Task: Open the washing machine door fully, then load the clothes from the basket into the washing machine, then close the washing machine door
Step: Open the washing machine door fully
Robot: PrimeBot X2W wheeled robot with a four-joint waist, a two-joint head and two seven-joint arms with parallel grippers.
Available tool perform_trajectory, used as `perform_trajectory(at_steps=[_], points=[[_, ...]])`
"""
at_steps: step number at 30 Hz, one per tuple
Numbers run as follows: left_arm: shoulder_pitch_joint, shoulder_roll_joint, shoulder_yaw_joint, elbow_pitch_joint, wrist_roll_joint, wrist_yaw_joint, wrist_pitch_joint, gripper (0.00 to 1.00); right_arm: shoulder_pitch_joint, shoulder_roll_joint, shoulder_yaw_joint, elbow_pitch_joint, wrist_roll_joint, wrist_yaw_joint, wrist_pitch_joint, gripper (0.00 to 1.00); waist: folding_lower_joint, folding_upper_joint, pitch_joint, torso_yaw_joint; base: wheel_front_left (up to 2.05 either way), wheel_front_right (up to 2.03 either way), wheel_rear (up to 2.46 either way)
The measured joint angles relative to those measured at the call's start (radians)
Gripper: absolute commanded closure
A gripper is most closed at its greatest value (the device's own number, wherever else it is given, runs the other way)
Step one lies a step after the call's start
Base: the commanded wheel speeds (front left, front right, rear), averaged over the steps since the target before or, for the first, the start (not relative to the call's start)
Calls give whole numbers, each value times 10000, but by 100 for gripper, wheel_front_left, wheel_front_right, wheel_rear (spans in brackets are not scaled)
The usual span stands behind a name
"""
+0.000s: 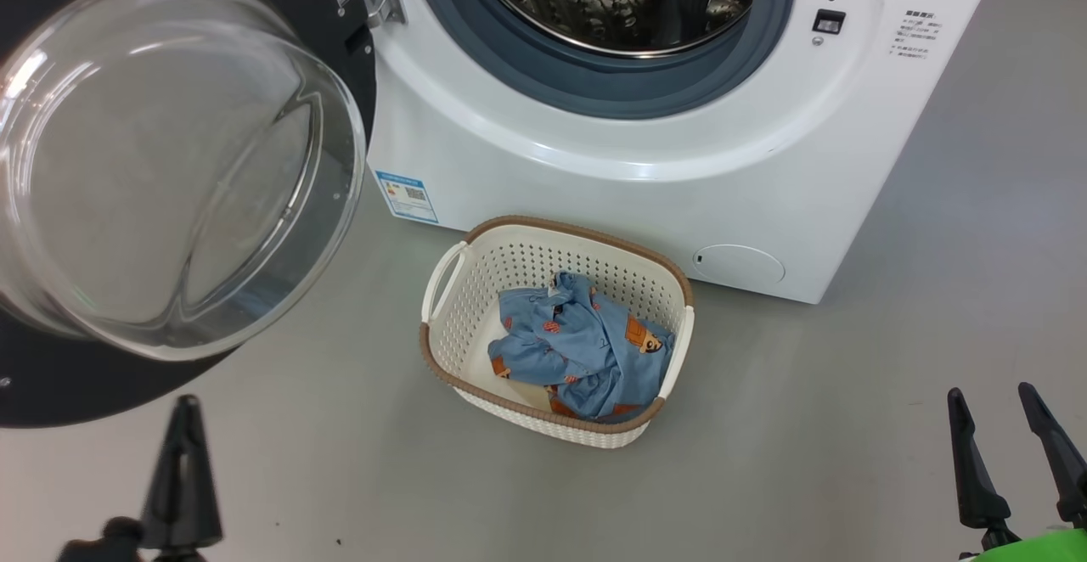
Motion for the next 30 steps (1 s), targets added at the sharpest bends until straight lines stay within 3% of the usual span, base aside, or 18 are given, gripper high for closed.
perform_trajectory(at_steps=[6,7,8,9,10,11,12,30], points=[[7,-107,-949,-6,105,-424,2,100,3,35,182,-17,-73,0,0,0,0,0,-173,-171,0,0,0],[7,-138,-1068,48,104,-481,2,95,3,42,249,-40,-73,0,0,0,0,0,-205,-218,0,0,0],[6,-163,-1179,115,104,-562,4,68,3,67,299,-54,-73,0,0,0,0,0,-240,-269,0,0,0],[0,-198,-1281,207,102,-594,33,52,3,94,332,-58,-73,0,0,0,0,0,-274,-323,0,0,0],[-4,-224,-1388,313,102,-633,121,28,3,102,362,-56,-73,0,0,0,0,0,-308,-381,0,0,0],[-16,-242,-1484,435,102,-688,150,9,3,102,407,-58,-73,0,0,0,0,0,-339,-447,0,0,0],[-53,-263,-1532,525,100,-752,150,0,3,100,466,-59,-73,0,0,0,0,0,-365,-517,0,0,0],[-356,-244,-1578,1647,54,-640,238,0,3,328,1028,-391,-71,0,0,0,0,0,-800,-2400,0,0,0]])
